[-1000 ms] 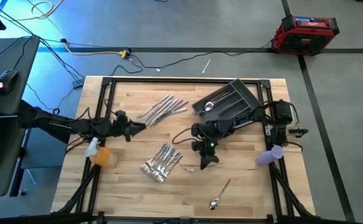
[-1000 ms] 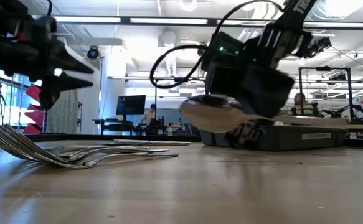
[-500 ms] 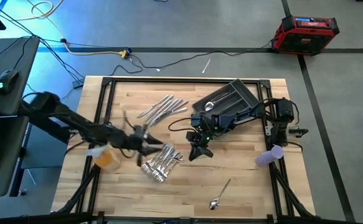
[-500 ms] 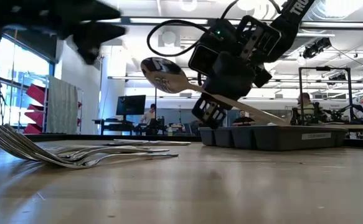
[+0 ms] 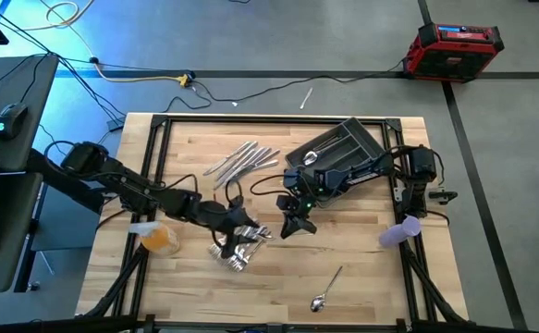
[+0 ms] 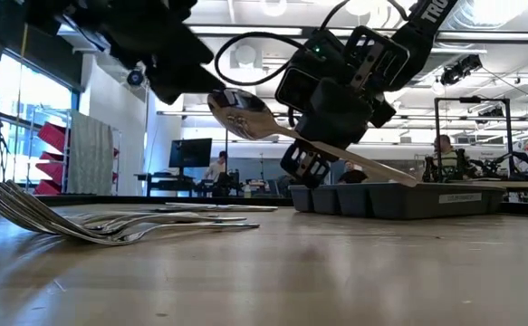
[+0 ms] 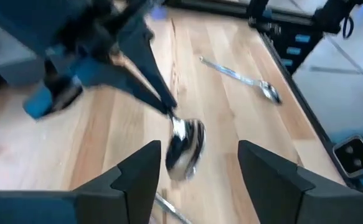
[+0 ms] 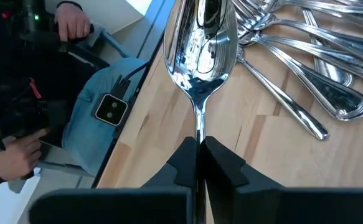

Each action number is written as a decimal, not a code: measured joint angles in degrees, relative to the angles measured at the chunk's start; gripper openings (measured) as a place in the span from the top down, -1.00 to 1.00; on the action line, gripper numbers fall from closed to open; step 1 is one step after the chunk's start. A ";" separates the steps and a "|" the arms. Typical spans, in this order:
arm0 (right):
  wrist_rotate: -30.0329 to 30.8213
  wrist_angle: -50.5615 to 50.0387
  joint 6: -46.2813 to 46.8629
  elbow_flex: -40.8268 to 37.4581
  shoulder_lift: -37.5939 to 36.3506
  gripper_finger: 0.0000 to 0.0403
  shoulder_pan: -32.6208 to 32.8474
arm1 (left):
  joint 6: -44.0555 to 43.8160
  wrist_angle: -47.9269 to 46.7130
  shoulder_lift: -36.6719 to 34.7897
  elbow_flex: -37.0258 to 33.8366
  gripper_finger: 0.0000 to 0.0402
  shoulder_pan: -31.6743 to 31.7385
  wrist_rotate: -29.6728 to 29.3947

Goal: Sort silverware
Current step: Put the spoon in the silverware tray

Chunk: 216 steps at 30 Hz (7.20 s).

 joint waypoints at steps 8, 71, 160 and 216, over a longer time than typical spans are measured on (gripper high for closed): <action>0.02 0.00 -0.21 0.00 0.00 1.00 -0.04 | 3.02 1.20 4.44 0.02 0.02 -0.04 -2.21; 5.54 2.73 -3.09 1.45 -1.03 0.58 -0.26 | -7.30 6.16 5.78 -0.02 1.00 1.32 -2.70; 60.83 -61.90 -78.09 26.05 1.44 0.90 -29.22 | -10.78 -6.80 5.16 -0.26 0.48 -7.67 -39.75; 47.34 -79.25 -76.60 40.10 3.08 1.00 -26.43 | -11.40 -6.75 5.59 -0.33 0.48 -7.67 -36.29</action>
